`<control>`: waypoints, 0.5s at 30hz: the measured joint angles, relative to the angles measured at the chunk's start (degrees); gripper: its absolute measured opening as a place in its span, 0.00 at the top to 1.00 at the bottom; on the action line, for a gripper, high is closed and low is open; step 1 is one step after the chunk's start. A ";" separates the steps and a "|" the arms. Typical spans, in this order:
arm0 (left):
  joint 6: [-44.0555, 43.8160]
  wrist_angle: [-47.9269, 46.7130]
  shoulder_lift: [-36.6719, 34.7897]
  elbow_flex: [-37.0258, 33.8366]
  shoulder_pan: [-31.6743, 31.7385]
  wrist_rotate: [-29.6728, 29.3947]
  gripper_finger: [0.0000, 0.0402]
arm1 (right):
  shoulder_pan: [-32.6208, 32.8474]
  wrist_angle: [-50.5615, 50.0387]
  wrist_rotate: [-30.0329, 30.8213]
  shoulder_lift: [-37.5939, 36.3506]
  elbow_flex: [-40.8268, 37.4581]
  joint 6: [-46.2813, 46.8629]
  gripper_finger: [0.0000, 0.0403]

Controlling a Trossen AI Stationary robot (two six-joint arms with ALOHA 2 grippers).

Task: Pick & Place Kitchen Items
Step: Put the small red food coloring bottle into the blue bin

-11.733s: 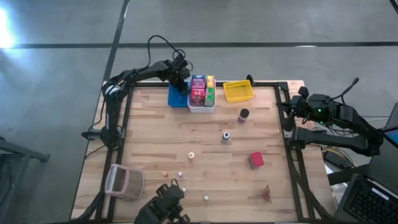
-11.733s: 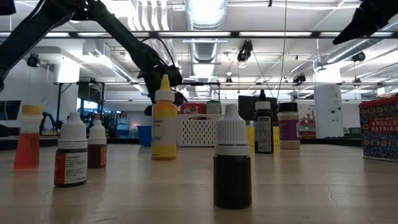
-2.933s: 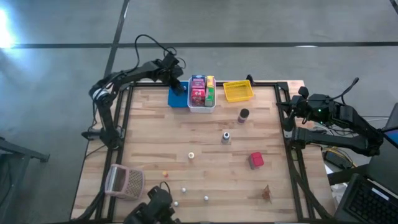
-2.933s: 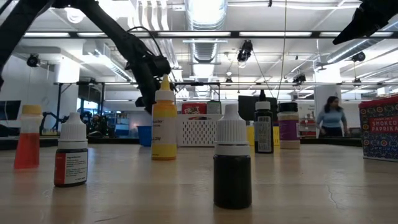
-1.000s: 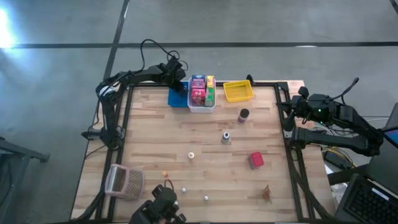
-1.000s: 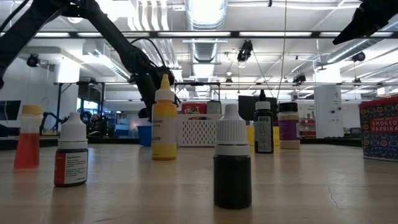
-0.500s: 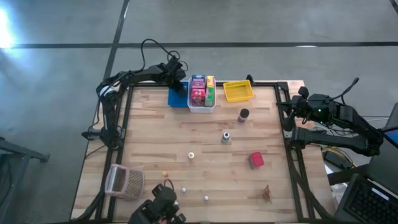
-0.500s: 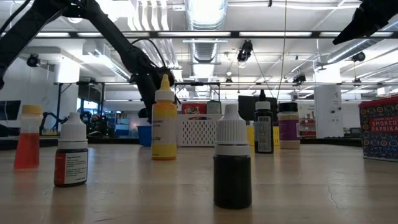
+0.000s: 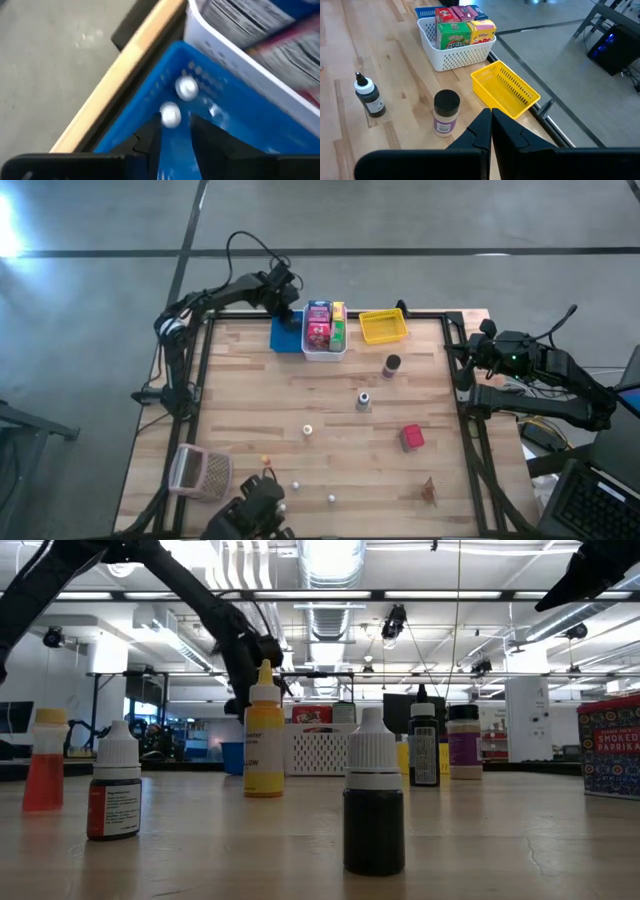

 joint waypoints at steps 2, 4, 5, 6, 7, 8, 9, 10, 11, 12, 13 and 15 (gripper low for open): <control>1.22 -6.45 -0.76 3.15 0.00 -0.06 0.74 | 0.02 0.02 -0.01 0.01 0.00 -0.11 0.98; 2.08 -12.38 -2.08 5.91 -0.27 -0.08 0.74 | 0.00 0.00 -0.01 0.00 0.00 0.00 0.98; 2.11 -14.81 -2.94 7.04 -0.60 -0.09 0.74 | 0.00 0.02 0.00 -0.01 0.00 -0.09 0.98; 2.14 -17.27 -3.84 8.02 -1.09 -0.08 0.74 | 0.01 0.01 0.00 -0.01 0.02 -0.11 0.98; 2.20 -19.30 -4.90 8.64 -1.73 -0.05 0.74 | 0.00 0.02 0.00 -0.01 0.01 -0.05 0.98; 2.20 -20.56 -6.19 8.80 -2.52 -0.03 0.74 | 0.00 0.00 0.01 -0.01 0.00 -0.01 0.98; 2.20 -21.50 -7.64 8.80 -3.45 -0.03 0.74 | 0.00 0.02 -0.01 0.01 0.02 -0.07 0.98; 2.20 -21.73 -9.30 8.51 -4.47 -0.04 0.74 | 0.00 0.01 0.00 0.01 0.01 -0.11 0.98; 2.20 -21.69 -11.05 8.08 -5.69 -0.07 0.74 | 0.02 0.00 0.01 -0.01 0.02 -0.07 0.98; 2.20 -21.64 -12.93 7.59 -7.24 -0.09 0.74 | 0.00 0.02 -0.01 -0.01 0.02 0.01 0.98; 2.26 -21.46 -14.87 6.96 -8.81 -0.09 0.74 | 0.00 0.02 0.00 0.00 0.02 -0.04 0.98; 2.34 -20.87 -18.47 5.52 -12.41 -0.04 0.74 | 0.01 0.01 -0.01 0.01 0.00 -0.10 0.98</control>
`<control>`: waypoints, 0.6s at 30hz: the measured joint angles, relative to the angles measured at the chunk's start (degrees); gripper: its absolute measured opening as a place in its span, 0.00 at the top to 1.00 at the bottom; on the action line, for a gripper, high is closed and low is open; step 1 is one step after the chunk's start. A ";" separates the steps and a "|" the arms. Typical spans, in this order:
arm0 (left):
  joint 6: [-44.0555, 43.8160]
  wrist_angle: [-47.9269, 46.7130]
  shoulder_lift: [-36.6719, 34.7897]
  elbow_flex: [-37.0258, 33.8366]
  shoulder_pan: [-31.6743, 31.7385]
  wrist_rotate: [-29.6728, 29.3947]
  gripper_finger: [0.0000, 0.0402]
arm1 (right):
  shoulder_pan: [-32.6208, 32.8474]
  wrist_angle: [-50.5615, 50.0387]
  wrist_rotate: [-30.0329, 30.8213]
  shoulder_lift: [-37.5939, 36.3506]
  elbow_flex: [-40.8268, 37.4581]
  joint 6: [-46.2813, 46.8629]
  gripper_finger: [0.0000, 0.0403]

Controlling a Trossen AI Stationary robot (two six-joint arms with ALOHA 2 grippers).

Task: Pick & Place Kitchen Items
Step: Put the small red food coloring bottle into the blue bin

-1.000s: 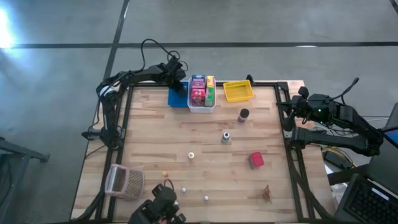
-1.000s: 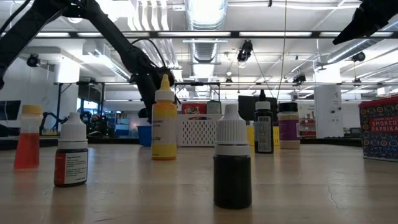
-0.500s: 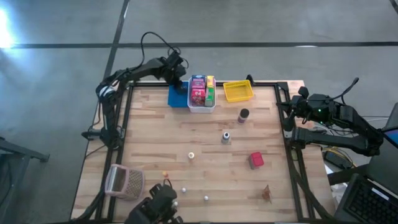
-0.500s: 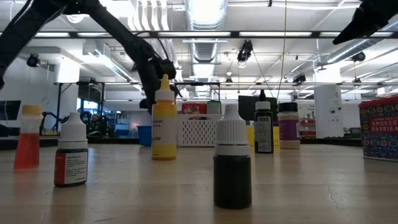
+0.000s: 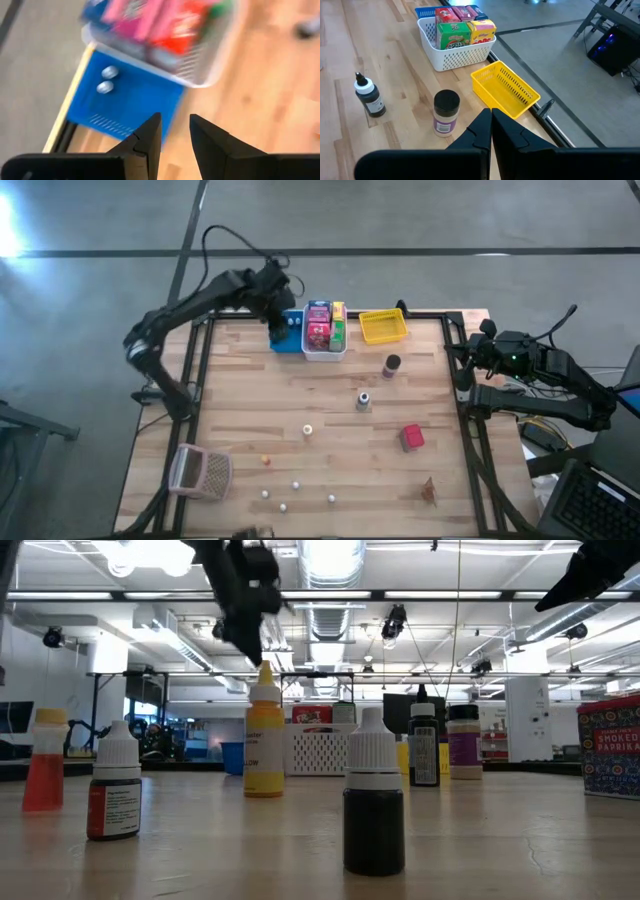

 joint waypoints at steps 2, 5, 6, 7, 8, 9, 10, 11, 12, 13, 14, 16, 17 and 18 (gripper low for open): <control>-0.73 0.29 -3.25 -1.22 -4.03 0.01 0.74 | 0.00 -0.01 0.01 -0.01 0.00 0.08 0.98; -2.85 0.67 -8.06 -3.17 -10.85 0.01 0.74 | -0.01 -0.01 0.01 -0.01 -0.01 0.09 0.98; -3.73 0.66 -9.47 -4.02 -13.31 0.27 0.74 | 0.00 0.01 0.01 -0.01 0.00 0.07 0.98; -4.42 0.65 -10.89 -5.06 -16.03 0.68 0.74 | 0.01 -0.01 0.00 0.00 0.00 -0.01 0.98; -5.23 0.68 -12.07 -6.19 -18.52 1.18 0.74 | -0.01 0.01 0.01 0.00 0.00 0.00 0.98; -5.92 0.75 -13.13 -7.39 -21.11 1.83 0.74 | 0.01 0.01 0.02 -0.02 0.01 0.11 0.98; -6.75 0.91 -14.10 -8.57 -23.86 2.15 0.74 | -0.01 -0.01 0.02 -0.02 0.01 0.09 0.98; -7.42 1.04 -14.97 -9.67 -26.49 2.43 0.74 | -0.01 0.01 0.01 0.00 0.01 -0.01 0.98; -7.80 0.98 -15.69 -10.81 -29.30 2.89 0.74 | -0.01 -0.01 0.00 -0.02 -0.01 0.00 0.98; -7.90 0.97 -16.45 -11.98 -32.19 3.16 0.74 | 0.00 0.00 0.00 0.00 0.01 0.09 0.98; -8.38 1.08 -17.02 -13.19 -35.19 2.85 0.74 | 0.01 0.01 0.02 0.00 0.01 0.09 0.98; -10.02 1.75 -17.44 -15.41 -41.16 -0.10 0.74 | -0.01 0.01 0.00 0.00 0.01 -0.01 0.98; -11.15 2.17 -17.41 -16.56 -44.08 -2.06 0.73 | -0.01 0.00 0.00 -0.01 -0.01 0.02 0.98; -12.23 2.61 -17.35 -17.69 -46.86 -4.31 0.73 | 0.01 0.00 0.00 -0.02 -0.01 0.10 0.98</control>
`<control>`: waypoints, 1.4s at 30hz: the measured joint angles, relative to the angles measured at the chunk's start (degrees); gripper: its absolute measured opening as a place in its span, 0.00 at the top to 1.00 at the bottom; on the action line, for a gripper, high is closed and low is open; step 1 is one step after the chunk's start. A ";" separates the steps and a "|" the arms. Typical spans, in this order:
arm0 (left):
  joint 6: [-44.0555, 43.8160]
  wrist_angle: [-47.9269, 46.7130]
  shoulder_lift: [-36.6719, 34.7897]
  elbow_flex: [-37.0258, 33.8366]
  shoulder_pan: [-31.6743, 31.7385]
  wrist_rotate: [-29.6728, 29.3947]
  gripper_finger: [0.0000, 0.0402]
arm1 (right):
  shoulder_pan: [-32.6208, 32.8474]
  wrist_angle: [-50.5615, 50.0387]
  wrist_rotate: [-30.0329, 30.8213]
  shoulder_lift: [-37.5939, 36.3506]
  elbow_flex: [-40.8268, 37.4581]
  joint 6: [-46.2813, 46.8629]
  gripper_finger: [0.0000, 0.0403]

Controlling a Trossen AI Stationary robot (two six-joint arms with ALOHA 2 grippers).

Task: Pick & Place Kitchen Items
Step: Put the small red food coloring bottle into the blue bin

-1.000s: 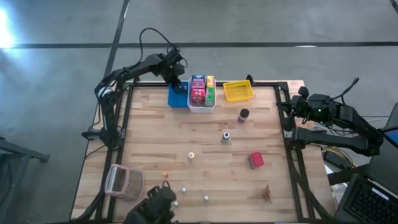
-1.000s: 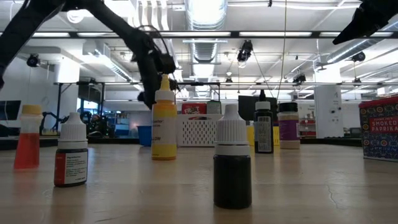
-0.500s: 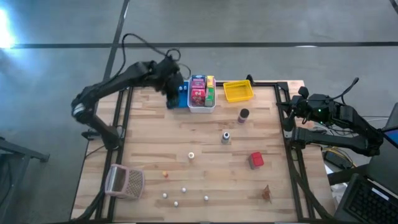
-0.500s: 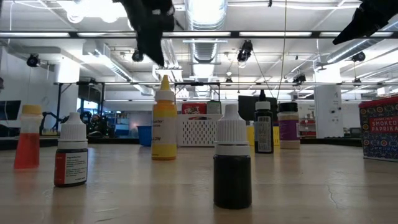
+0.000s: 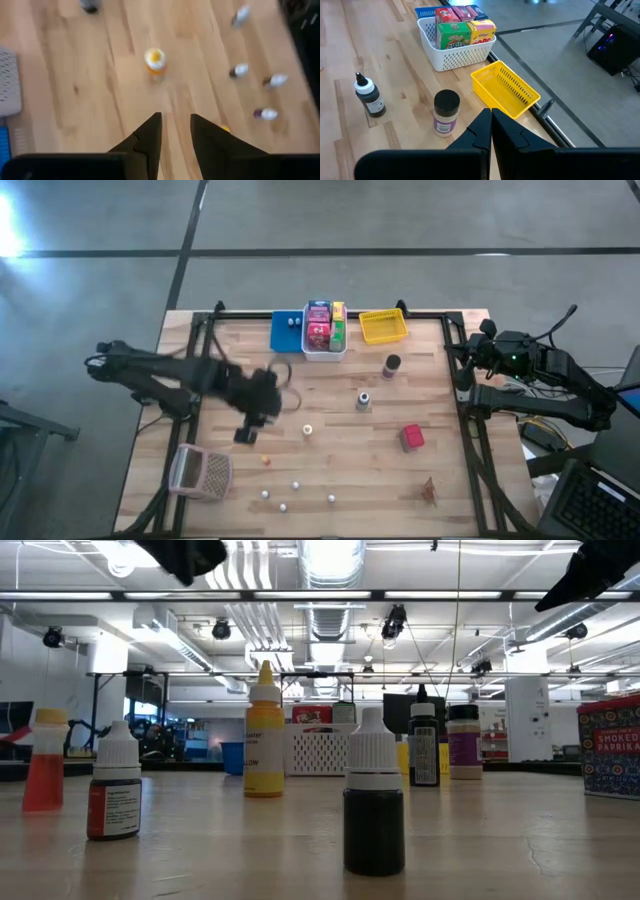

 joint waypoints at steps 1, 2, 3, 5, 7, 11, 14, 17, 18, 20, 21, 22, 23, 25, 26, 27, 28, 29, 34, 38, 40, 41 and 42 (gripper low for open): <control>-1.06 0.72 0.24 -1.12 -2.58 -2.17 0.72 | 0.01 0.01 0.02 0.00 0.00 -0.06 0.98; -1.87 1.93 0.59 -2.23 -4.92 -4.15 0.70 | -0.01 -0.01 0.00 0.02 0.00 -0.12 0.98; -2.79 3.57 0.94 -3.35 -7.14 -5.88 0.68 | -0.01 0.01 0.00 0.02 0.02 -0.10 0.98; -4.93 5.74 1.99 -5.47 -11.02 -8.59 0.63 | 0.00 0.01 0.00 0.01 0.00 -0.04 0.98; -7.35 7.78 3.04 -6.91 -13.95 -10.54 0.58 | 0.00 0.01 0.00 0.02 0.02 -0.11 0.98; -10.28 9.63 5.50 -8.47 -18.01 -11.13 0.49 | -0.01 0.01 0.02 0.00 0.00 -0.12 0.98; -10.27 11.62 8.35 -8.47 -20.03 -11.16 0.47 | -0.01 -0.01 0.00 0.01 0.00 -0.08 0.98; -9.84 16.69 11.43 -7.90 -21.09 -10.72 0.47 | 0.01 -0.01 0.01 0.01 0.01 0.00 0.98; -9.12 18.26 12.64 -7.82 -21.33 -9.89 0.48 | -0.01 0.00 0.01 0.00 0.02 -0.07 0.98; -6.95 20.02 15.15 -7.47 -21.78 -8.54 0.48 | 0.01 0.01 0.00 0.02 0.00 -0.10 0.98; -6.19 20.57 16.38 -7.09 -22.02 -8.12 0.49 | -0.01 -0.01 0.00 0.00 0.02 -0.01 0.98; -5.57 20.60 17.62 -6.60 -22.24 -7.76 0.49 | -0.01 -0.01 0.00 0.00 0.01 -0.06 0.98; -4.93 20.32 18.74 -6.06 -22.37 -7.61 0.49 | 0.00 -0.01 0.00 0.00 0.00 -0.12 0.98; -3.80 19.97 20.72 -5.02 -22.60 -7.47 0.50 | 0.01 0.01 0.01 0.01 0.02 0.01 0.98; -3.31 19.89 21.53 -4.47 -22.60 -7.33 0.50 | 0.01 -0.01 0.00 0.02 0.00 -0.02 0.98; -2.49 19.92 22.26 -3.95 -22.58 -7.09 0.51 | 0.01 0.01 0.00 0.00 0.00 -0.12 0.98; -1.57 20.00 22.92 -3.49 -22.58 -7.05 0.51 | -0.01 -0.01 0.00 0.00 0.00 -0.10 0.98; -0.64 20.15 23.56 -3.16 -22.56 -7.01 0.51 | 0.01 0.01 0.02 0.00 0.00 -0.02 0.98; 0.07 20.29 26.81 -2.11 -22.34 -6.55 0.51 | 0.00 -0.01 0.01 0.02 0.01 -0.01 0.98; 0.38 20.95 28.59 -0.45 -22.34 -5.79 0.52 | 0.01 -0.01 0.02 0.00 0.00 -0.01 0.98; 0.42 21.24 29.12 0.19 -22.34 -5.43 0.52 | 0.00 0.01 0.01 0.01 0.01 -0.12 0.98; 0.56 21.62 29.30 0.36 -22.33 -5.40 0.52 | 0.00 0.00 0.01 0.01 0.01 -0.08 0.98; 0.72 21.93 29.50 0.43 -22.30 -5.38 0.52 | 0.00 -0.01 0.02 0.02 0.00 0.00 0.98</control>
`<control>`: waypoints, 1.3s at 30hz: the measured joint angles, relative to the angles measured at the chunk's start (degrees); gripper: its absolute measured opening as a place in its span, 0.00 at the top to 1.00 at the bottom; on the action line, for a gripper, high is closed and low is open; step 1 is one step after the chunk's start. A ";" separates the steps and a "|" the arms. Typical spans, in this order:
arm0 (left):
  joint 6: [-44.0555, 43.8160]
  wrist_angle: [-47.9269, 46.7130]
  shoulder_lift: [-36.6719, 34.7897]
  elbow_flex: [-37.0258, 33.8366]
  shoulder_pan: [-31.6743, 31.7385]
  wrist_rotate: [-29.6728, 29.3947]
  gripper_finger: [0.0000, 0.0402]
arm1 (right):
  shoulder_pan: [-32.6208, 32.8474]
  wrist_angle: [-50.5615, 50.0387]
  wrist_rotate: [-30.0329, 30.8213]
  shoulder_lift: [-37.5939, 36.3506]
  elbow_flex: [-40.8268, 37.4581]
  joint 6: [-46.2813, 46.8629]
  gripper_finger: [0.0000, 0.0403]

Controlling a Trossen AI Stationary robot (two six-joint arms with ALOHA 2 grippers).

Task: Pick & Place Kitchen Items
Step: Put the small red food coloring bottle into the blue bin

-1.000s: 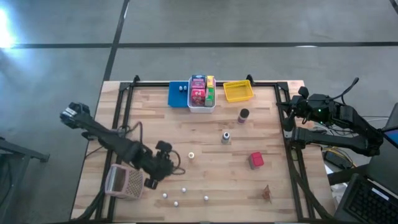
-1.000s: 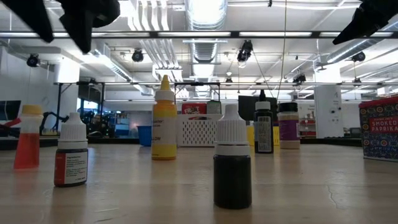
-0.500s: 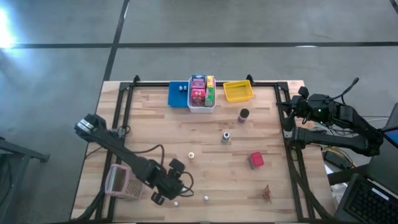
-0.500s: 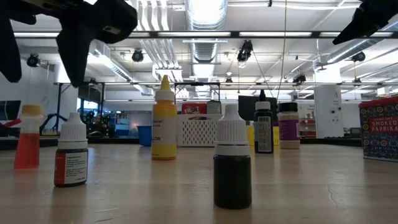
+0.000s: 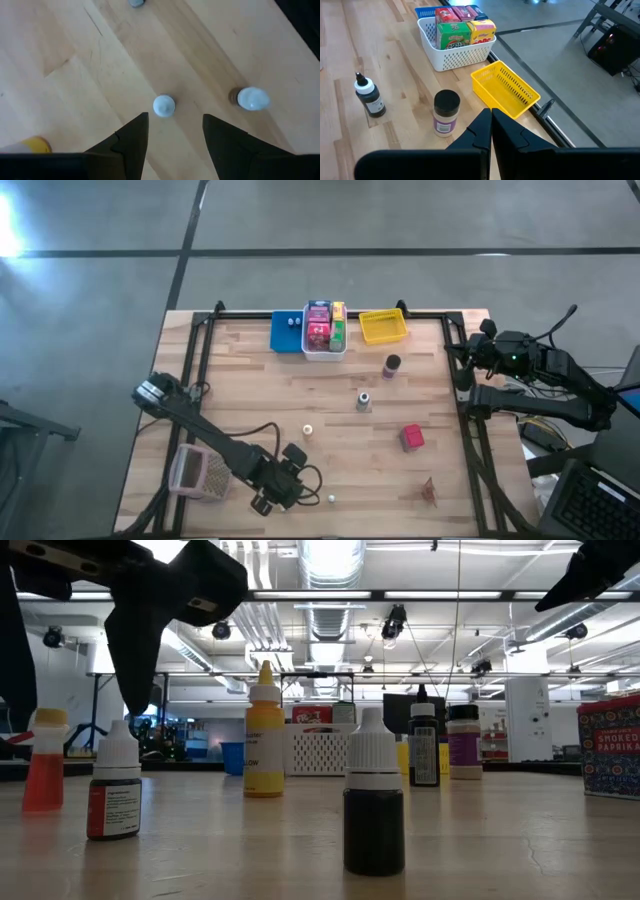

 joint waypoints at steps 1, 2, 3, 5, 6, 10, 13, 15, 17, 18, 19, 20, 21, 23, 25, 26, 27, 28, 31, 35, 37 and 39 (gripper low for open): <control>0.26 0.12 0.19 0.01 0.03 0.01 0.52 | -0.01 0.02 0.00 -0.01 0.00 -0.08 0.98; 0.67 0.37 0.41 0.01 0.05 0.01 0.52 | 0.01 0.02 0.00 -0.02 0.02 -0.12 0.98; 0.99 0.89 0.66 0.01 0.05 0.01 0.52 | 0.00 0.02 0.00 0.00 0.00 -0.08 0.98; 1.38 1.48 1.04 0.01 0.18 0.03 0.52 | 0.01 0.00 -0.02 -0.02 0.00 -0.04 0.98; 1.55 1.66 1.15 0.01 0.22 0.01 0.52 | 0.01 0.00 -0.02 0.00 0.00 -0.12 0.98; 1.63 2.03 1.72 -0.03 0.83 0.05 0.52 | 0.01 0.02 -0.01 -0.01 0.02 -0.12 0.98; 2.25 2.10 2.30 -0.05 1.27 0.05 0.52 | -0.01 0.01 -0.01 -0.01 0.01 -0.01 0.98; 2.61 2.65 2.69 -0.05 1.47 0.05 0.52 | -0.01 0.00 0.00 0.00 0.02 -0.12 0.98; 2.72 2.73 3.01 -0.09 1.47 0.04 0.52 | -0.01 0.01 0.00 -0.01 0.01 -0.01 0.98; 2.72 2.97 3.10 -0.12 1.47 0.06 0.52 | -0.01 0.02 0.00 -0.01 0.01 -0.08 0.98; 2.72 3.25 3.15 -0.12 1.47 0.07 0.52 | 0.00 0.02 -0.01 -0.01 0.01 -0.12 0.98; 2.72 3.36 3.15 -0.12 1.47 0.09 0.52 | 0.01 0.02 0.00 -0.02 0.00 -0.09 0.98; 2.70 3.37 3.15 -0.15 1.47 0.08 0.52 | 0.01 0.02 0.00 -0.02 0.02 0.00 0.98; 2.66 4.05 3.15 -0.32 1.47 0.15 0.52 | 0.01 0.00 -0.02 -0.02 0.02 -0.12 0.98; 2.65 4.51 3.18 -0.36 1.49 0.37 0.52 | -0.01 0.02 0.00 0.00 0.00 0.00 0.98; 2.63 4.53 3.29 -0.36 1.59 0.76 0.52 | 0.00 0.01 -0.01 -0.01 0.01 -0.04 0.98; 2.63 4.55 3.50 -0.36 1.67 0.83 0.53 | 0.00 0.02 0.00 -0.02 0.02 -0.12 0.98; 2.63 4.60 3.78 -0.36 1.69 0.83 0.53 | 0.01 0.00 0.00 0.00 0.02 -0.11 0.98; 2.61 4.69 4.55 -0.40 1.69 1.23 0.55 | 0.01 0.02 0.00 -0.02 0.00 -0.12 0.98; 2.61 4.95 5.08 -0.40 1.69 1.23 0.58 | 0.01 0.00 -0.02 0.00 0.02 -0.11 0.98; 2.57 4.96 5.12 -0.40 1.69 1.23 0.59 | -0.01 0.01 -0.01 -0.02 0.00 -0.04 0.98; 2.58 5.00 5.12 -0.40 1.69 1.23 0.61 | 0.00 0.02 -0.01 -0.02 0.01 -0.10 0.98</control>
